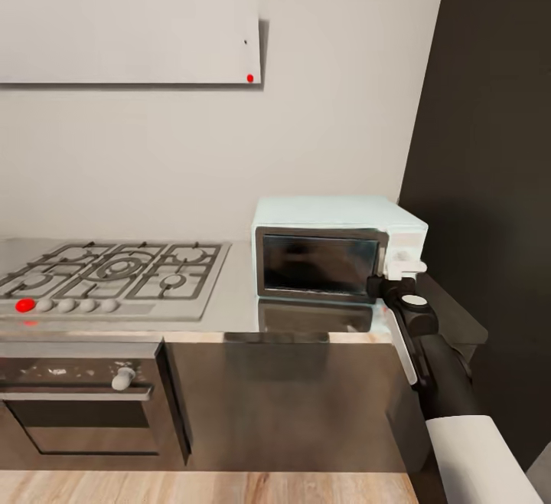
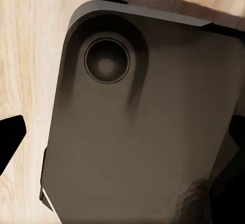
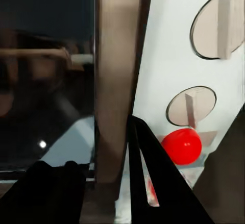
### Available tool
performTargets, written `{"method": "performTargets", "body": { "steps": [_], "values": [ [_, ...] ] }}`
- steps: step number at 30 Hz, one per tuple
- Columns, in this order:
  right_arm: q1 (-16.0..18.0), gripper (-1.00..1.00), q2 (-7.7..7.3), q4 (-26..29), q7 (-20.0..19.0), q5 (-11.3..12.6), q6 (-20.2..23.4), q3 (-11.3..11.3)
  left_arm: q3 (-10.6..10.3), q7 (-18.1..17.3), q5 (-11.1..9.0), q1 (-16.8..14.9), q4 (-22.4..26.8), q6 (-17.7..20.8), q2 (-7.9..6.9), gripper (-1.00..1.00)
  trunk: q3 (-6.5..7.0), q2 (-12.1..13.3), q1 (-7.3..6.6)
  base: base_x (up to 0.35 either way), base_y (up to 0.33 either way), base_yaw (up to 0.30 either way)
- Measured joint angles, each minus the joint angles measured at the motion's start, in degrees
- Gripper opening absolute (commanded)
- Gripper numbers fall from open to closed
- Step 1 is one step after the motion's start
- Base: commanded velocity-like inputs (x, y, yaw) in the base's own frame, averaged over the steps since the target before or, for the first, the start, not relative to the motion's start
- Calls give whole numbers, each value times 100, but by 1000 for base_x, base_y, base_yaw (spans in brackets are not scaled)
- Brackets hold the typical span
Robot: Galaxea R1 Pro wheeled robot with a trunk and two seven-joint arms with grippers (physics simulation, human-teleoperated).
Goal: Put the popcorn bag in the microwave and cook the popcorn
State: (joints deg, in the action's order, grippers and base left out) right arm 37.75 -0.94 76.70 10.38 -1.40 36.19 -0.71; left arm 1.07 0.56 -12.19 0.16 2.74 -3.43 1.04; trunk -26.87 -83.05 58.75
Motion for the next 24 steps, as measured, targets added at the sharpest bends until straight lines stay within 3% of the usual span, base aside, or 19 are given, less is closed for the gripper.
{"method": "performTargets", "body": {
  "steps": [6,17,24],
  "values": [
    [0,-100,-6,0,-20,141,-23,-9,-1,0,1,-3,-2,0,0,100,0,0,-1,-126,0,0],
    [1,-100,-6,0,-31,142,-23,-10,-8,-7,1,-2,-2,-1,0,100,0,0,-3,-9,0,0],
    [0,-100,-4,1,-41,194,-33,-62,-2,-8,2,-5,-2,0,0,100,0,0,-1,-141,0,0]
  ]
}}
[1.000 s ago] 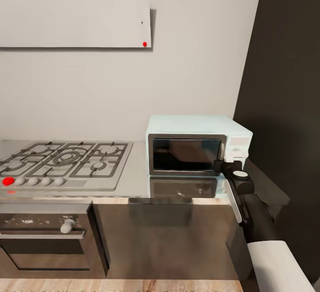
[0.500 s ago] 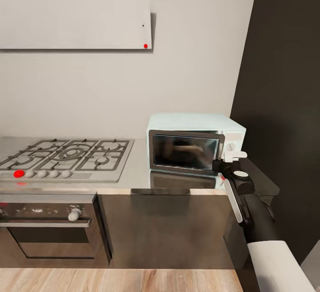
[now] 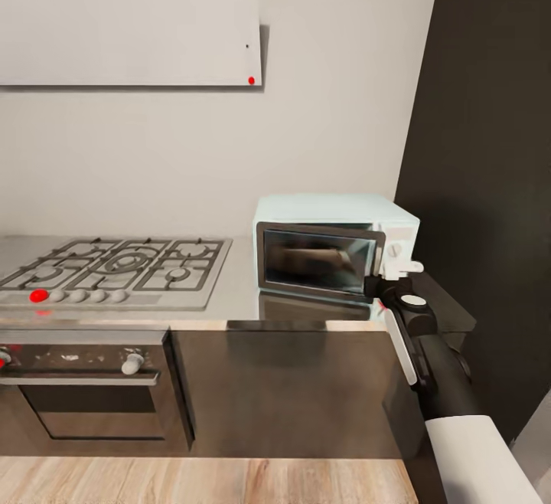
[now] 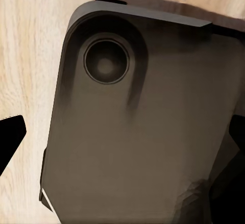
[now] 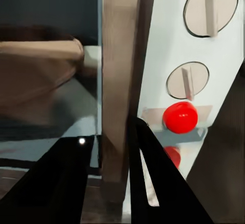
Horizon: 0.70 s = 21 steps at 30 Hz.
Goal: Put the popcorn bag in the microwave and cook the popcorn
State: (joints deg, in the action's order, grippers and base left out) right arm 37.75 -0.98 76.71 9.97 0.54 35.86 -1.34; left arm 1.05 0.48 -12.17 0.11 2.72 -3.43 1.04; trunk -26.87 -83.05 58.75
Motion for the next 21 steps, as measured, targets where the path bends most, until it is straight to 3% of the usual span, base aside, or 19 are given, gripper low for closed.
{"method": "performTargets", "body": {
  "steps": [21],
  "values": [
    [-1,-100,9,3,-51,-23,13,-395,0,0,2,3,-1,-1,0,100,1,0,0,-146,0,0]
  ]
}}
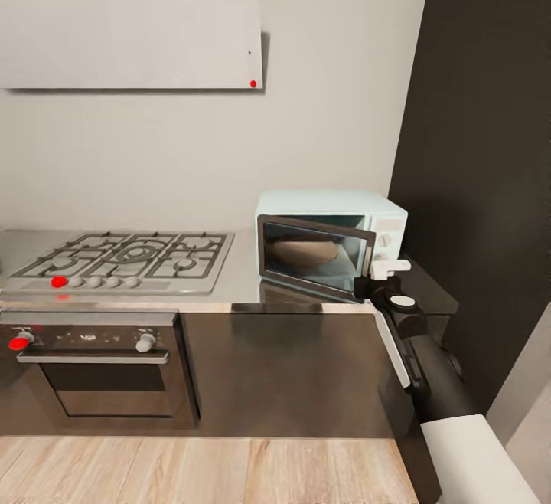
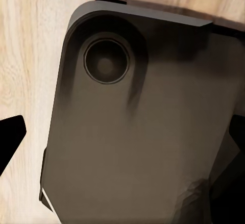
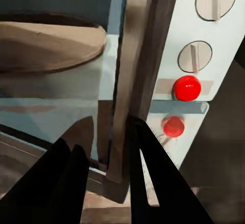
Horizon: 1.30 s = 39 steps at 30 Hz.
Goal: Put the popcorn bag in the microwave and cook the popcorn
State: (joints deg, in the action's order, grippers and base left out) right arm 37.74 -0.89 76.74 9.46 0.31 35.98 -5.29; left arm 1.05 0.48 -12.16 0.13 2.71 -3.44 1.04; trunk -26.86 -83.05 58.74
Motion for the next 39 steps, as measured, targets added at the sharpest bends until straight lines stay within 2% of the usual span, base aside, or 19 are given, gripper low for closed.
{"method": "performTargets", "body": {
  "steps": [1,2,3,4,10,15,18,19,20,21,24,26,39],
  "values": [
    [0,-100,2,0,-1,1,0,-19,0,1,-1,-1,0,0,0,100,0,0,0,-119,0,0],
    [0,100,4,0,0,-1,0,-39,-1,1,-1,-2,0,0,0,100,0,0,0,-119,0,0],
    [-1,100,-4,-6,12,-102,24,378,1,0,-2,0,4,1,0,100,-1,0,0,-118,0,0],
    [-3,100,-5,0,5,-109,26,447,2,0,-2,1,3,1,0,100,-2,0,0,-118,0,0],
    [-5,100,2,62,-26,-30,104,450,0,0,0,1,3,1,0,100,-2,0,0,-118,0,0],
    [-401,100,-24,77,-305,-7,116,450,2,0,2,1,3,1,0,100,-2,0,0,-117,0,0],
    [-505,100,-58,15,-460,-8,113,472,0,0,1,1,3,1,0,100,-2,0,0,-90,0,0],
    [-512,100,-93,7,-483,-13,114,504,-1,0,0,2,3,1,0,100,-2,0,0,-31,0,0],
    [-518,100,-189,0,-504,-26,114,595,0,0,1,2,3,1,0,100,-2,0,-1,-10,0,0],
    [-522,100,-360,5,-516,-52,116,798,2,0,0,1,5,2,0,100,-2,0,-1,-6,0,0],
    [-525,100,-455,39,-522,-37,102,1040,1,1,-2,1,3,1,0,100,-2,0,-1,-2,0,0],
    [-525,100,-472,83,-517,-57,56,1146,-9,0,-2,0,2,1,0,100,-1,0,-4,267,0,0],
    [-525,100,-471,98,-516,-41,28,1166,-12,0,-2,2,1,1,0,100,-2,0,-5,314,0,0]
  ]
}}
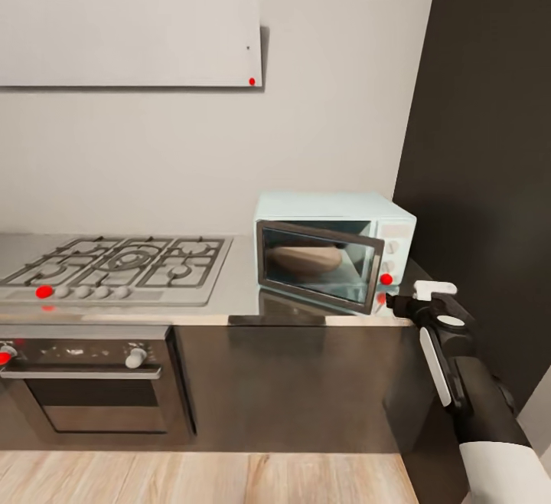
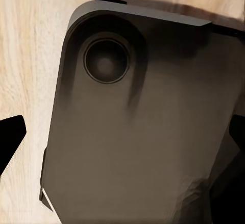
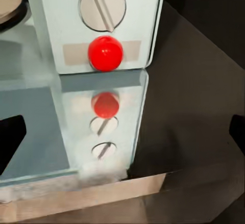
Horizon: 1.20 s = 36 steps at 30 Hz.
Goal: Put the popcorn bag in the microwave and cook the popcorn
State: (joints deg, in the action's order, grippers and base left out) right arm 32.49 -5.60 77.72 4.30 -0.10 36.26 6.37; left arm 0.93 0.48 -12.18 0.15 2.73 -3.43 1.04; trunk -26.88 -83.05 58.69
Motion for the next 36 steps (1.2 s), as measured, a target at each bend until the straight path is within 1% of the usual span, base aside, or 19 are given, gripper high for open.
{"method": "performTargets", "body": {
  "steps": [12,14,16,19,21,23,28,30,31,32,36],
  "values": [
    [0,100,1,3,-7,10,0,8,-2,0,0,0,0,0,0,100,0,0,0,310,0,0],
    [0,100,0,7,-90,21,-6,-8,-2,0,0,0,1,0,0,100,0,0,1,133,0,0],
    [0,100,-6,8,-371,23,-2,-18,-1,0,0,0,1,0,0,100,0,0,3,44,0,0],
    [0,100,-20,9,-1205,9,4,-22,0,0,0,-1,1,0,0,100,0,0,3,9,0,0],
    [0,100,-42,9,-1502,-14,7,-22,2,0,0,-1,2,0,0,100,0,0,3,2,0,0],
    [1,100,-53,9,-1631,-66,21,-19,6,0,0,0,3,1,0,100,0,0,3,0,0,0],
    [0,100,-57,9,-1682,-75,86,-24,9,-5,0,1,2,0,-3,100,0,1,5,-78,51,0],
    [0,100,-57,8,-1653,-68,94,5,13,-1,-1,-1,2,0,-1,100,0,1,6,-251,178,0],
    [0,100,-55,9,-1644,-67,96,79,14,0,-1,0,2,-1,0,100,0,1,6,-258,184,0],
    [0,100,-56,8,-1642,-67,96,102,14,0,-1,-1,2,0,0,100,0,1,6,-259,185,0],
    [0,100,-57,8,-1638,-67,93,134,14,0,-1,-2,2,0,0,100,0,1,6,-260,186,0]
  ]
}}
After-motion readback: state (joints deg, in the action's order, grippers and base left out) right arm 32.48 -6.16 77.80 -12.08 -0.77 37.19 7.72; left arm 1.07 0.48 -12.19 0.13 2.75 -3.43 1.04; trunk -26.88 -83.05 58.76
